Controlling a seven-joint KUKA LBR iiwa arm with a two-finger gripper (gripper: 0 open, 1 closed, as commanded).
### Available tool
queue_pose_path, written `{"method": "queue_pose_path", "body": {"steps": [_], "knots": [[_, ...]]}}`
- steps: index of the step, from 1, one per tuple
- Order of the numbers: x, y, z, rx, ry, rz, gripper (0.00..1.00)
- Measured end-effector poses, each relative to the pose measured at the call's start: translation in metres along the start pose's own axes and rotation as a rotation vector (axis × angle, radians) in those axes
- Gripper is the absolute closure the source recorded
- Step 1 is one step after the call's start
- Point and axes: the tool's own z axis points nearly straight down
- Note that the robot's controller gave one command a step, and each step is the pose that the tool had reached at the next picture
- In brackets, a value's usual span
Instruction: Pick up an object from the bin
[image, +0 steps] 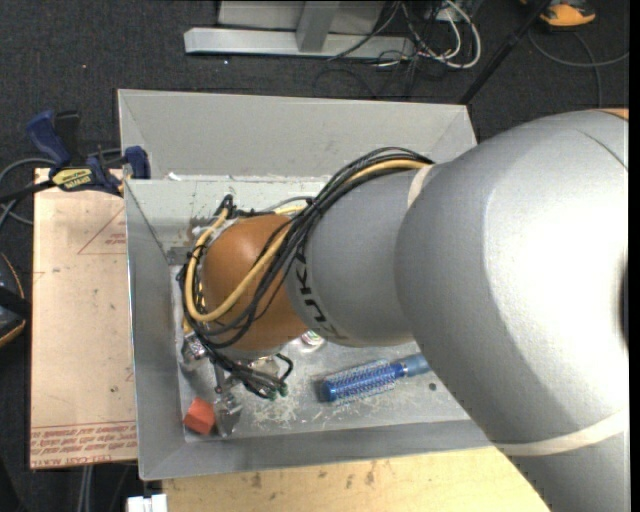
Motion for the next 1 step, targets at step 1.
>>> {"method": "queue_pose_path", "body": {"steps": [1], "knots": [[-0.0002, -0.002, -0.0016, 0.001, -0.001, 0.005, 1.0]]}}
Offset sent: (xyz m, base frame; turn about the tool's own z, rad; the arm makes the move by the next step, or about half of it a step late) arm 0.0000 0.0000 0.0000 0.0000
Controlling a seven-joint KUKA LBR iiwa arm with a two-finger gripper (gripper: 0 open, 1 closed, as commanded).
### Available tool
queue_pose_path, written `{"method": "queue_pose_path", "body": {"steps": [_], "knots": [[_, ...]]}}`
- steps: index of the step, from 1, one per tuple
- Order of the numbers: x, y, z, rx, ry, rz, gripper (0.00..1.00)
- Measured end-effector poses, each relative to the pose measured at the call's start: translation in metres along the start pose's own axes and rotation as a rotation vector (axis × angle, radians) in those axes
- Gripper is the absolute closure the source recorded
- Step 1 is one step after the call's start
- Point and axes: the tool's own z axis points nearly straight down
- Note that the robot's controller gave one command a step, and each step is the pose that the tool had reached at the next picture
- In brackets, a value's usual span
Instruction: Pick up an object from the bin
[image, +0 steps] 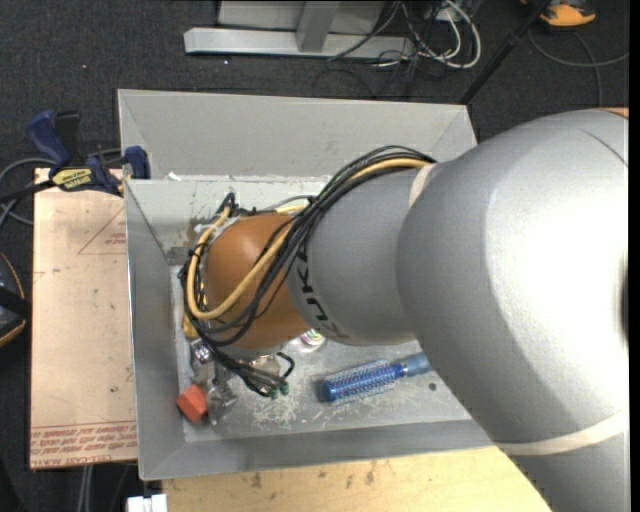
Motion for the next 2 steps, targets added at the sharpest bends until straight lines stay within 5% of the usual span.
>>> {"method": "queue_pose_path", "body": {"steps": [1, 2], "knots": [[0.0, 0.004, -0.121, 0.0, -0.001, -0.036, 1.0], [-0.006, -0.023, -0.229, 0.002, -0.003, -0.128, 1.0]]}}
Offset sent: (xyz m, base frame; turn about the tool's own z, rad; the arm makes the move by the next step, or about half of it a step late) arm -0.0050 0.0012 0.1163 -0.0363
